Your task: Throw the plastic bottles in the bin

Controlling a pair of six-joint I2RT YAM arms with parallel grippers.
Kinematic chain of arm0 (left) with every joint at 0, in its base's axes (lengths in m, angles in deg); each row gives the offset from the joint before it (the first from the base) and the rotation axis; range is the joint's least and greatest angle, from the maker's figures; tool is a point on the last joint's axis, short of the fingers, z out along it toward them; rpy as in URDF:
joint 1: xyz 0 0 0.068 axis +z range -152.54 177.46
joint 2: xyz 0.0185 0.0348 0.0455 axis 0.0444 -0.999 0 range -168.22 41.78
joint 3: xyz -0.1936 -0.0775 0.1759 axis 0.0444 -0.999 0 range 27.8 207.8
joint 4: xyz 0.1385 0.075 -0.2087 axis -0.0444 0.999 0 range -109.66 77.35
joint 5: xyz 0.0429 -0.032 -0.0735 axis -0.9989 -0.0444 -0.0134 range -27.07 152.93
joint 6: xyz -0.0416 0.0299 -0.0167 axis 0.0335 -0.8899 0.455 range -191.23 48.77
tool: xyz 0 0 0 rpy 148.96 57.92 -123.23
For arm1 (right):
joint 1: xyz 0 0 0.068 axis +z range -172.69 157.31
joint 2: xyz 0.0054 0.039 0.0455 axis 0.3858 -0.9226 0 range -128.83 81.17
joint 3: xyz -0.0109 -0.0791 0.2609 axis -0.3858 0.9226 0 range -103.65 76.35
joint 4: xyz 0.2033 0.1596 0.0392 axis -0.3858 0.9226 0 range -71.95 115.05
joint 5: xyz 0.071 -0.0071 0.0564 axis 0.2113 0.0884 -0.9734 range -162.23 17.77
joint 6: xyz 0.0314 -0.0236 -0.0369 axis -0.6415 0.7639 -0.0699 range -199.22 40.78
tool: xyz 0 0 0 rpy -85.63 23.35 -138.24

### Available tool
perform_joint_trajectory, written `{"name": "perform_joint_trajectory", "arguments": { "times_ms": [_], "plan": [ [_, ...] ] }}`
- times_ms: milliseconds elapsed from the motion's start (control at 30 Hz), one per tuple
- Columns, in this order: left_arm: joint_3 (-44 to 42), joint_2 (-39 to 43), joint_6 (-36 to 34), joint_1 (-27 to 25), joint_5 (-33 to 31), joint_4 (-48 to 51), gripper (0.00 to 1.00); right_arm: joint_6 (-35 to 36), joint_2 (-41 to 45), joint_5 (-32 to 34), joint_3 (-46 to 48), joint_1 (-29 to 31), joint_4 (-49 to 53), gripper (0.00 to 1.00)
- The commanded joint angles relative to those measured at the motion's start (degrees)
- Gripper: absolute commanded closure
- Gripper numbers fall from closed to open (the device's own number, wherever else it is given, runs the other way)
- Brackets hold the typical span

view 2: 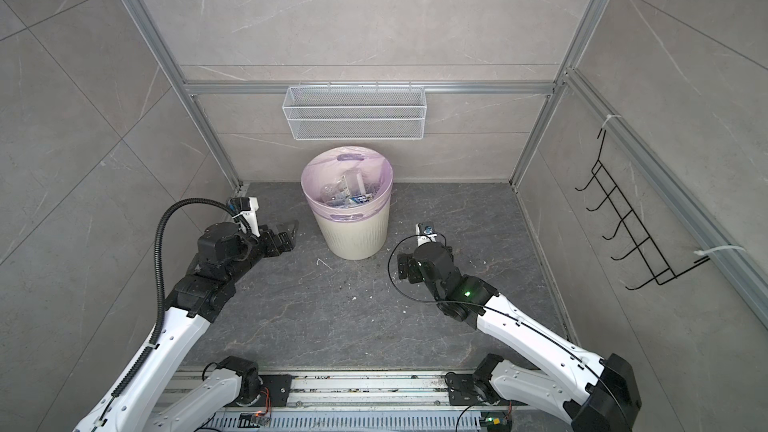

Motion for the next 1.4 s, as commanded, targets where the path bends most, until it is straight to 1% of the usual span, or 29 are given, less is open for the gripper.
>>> {"name": "perform_joint_trajectory", "arguments": {
  "times_ms": [0, 67, 133, 200, 367, 433, 467, 567, 667, 733, 800, 867, 1033, 1133, 1267, 1367],
  "plan": [
    [-1.86, 1.90, 2.06, 1.87, -4.30, -2.48, 0.00, 0.31, -2.69, -1.54, -4.26, -1.18, 4.53, 0.00],
    [-4.23, 3.47, 1.45, 2.78, -4.97, -4.33, 0.00, 0.16, -4.24, -3.13, -6.09, -2.27, 5.36, 0.00],
    [-7.21, 4.87, -0.48, 2.87, -7.31, -7.30, 0.01, -0.33, -5.46, -4.61, -7.56, -3.65, 5.76, 0.01],
    [-8.34, 5.59, -1.36, 3.21, -9.66, -7.41, 0.01, -0.79, -6.38, -5.51, -8.81, -5.33, 6.12, 0.00],
    [-10.83, 4.84, -3.22, 3.42, -10.53, -9.57, 0.00, -0.25, -7.08, -4.65, -9.95, -8.41, 5.44, 0.00],
    [-13.44, 4.90, -4.05, 3.40, -13.68, -11.40, 0.00, 1.44, -6.67, -4.45, -8.94, -9.05, 3.26, 0.00],
    [-15.86, 5.52, -4.89, 3.36, -15.75, -13.74, 0.00, 2.00, -6.22, -4.17, -8.08, -9.52, 1.93, 0.00],
    [-24.60, 7.88, -9.79, 3.40, -18.83, -25.04, 0.00, 3.36, -4.70, -4.80, -4.63, -10.89, -2.96, 0.00],
    [-28.22, 8.48, -13.56, 3.47, -20.49, -29.27, 0.00, 4.92, -3.15, -4.67, -1.42, -11.73, -6.50, 0.00],
    [-30.37, 8.33, -15.82, 3.46, -20.30, -32.12, 0.00, 6.66, -1.76, -3.26, 1.14, -11.71, -9.11, 0.00],
    [-33.13, 7.48, -17.93, 3.95, -19.49, -37.30, 0.00, 8.47, -0.11, -1.60, 4.21, -11.76, -12.44, 0.00],
    [-34.69, 5.20, -18.90, 5.51, -18.18, -40.55, 0.00, 10.46, 1.43, -0.73, 6.82, -11.76, -14.98, 0.00],
    [-37.87, -0.21, -19.68, 9.39, -11.46, -47.18, 0.00, 14.24, 4.14, -0.26, 10.78, -11.87, -16.33, 0.00],
    [-39.14, -2.22, -21.18, 10.48, -10.02, -49.81, 0.00, 15.38, 5.25, -0.78, 12.63, -11.89, -16.79, 0.00],
    [-38.27, -6.82, -23.24, 11.59, -6.22, -51.88, 0.00, 15.62, 5.74, 0.22, 14.82, -11.85, -18.36, 0.00],
    [-36.46, -12.09, -23.58, 12.52, -3.63, -52.64, 0.00, 15.68, 8.57, -0.65, 18.51, -11.79, -22.87, 0.00]
  ]
}}
